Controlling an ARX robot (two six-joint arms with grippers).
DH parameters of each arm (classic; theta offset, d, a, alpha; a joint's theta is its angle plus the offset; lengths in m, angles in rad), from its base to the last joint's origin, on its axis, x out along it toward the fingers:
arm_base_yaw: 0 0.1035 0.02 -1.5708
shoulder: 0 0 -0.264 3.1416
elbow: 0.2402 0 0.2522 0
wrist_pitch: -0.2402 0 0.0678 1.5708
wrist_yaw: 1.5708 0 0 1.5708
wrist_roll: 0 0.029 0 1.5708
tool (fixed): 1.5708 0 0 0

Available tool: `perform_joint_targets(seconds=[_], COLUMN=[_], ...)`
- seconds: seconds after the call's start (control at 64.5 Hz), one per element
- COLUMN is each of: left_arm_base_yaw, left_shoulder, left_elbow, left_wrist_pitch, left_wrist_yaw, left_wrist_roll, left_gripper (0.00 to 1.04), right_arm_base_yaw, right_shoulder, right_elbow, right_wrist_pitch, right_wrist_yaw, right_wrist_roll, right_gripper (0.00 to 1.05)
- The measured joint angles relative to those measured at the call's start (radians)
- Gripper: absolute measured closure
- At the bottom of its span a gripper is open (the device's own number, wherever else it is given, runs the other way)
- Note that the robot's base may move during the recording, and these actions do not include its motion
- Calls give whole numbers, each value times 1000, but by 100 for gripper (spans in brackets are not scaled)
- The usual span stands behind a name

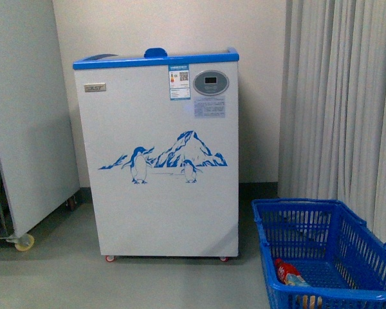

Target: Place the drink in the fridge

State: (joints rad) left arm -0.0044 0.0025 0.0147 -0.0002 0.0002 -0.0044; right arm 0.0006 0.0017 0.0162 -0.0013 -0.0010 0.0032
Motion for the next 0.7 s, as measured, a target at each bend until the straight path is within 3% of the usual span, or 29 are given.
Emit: perform_joint_targets(seconds=[0.697], left_arm_base_yaw=[0], left_shoulder=[0], left_elbow=[0], left_wrist_pitch=[0], left_wrist_yaw=[0], left_wrist_roll=[0], left_gripper=[8], right_arm_base_yaw=[0], right_shoulder=[0], right_elbow=[0], right_wrist_pitch=[0], right_wrist_yaw=[0], right_wrist_roll=[0], right_gripper=[8])
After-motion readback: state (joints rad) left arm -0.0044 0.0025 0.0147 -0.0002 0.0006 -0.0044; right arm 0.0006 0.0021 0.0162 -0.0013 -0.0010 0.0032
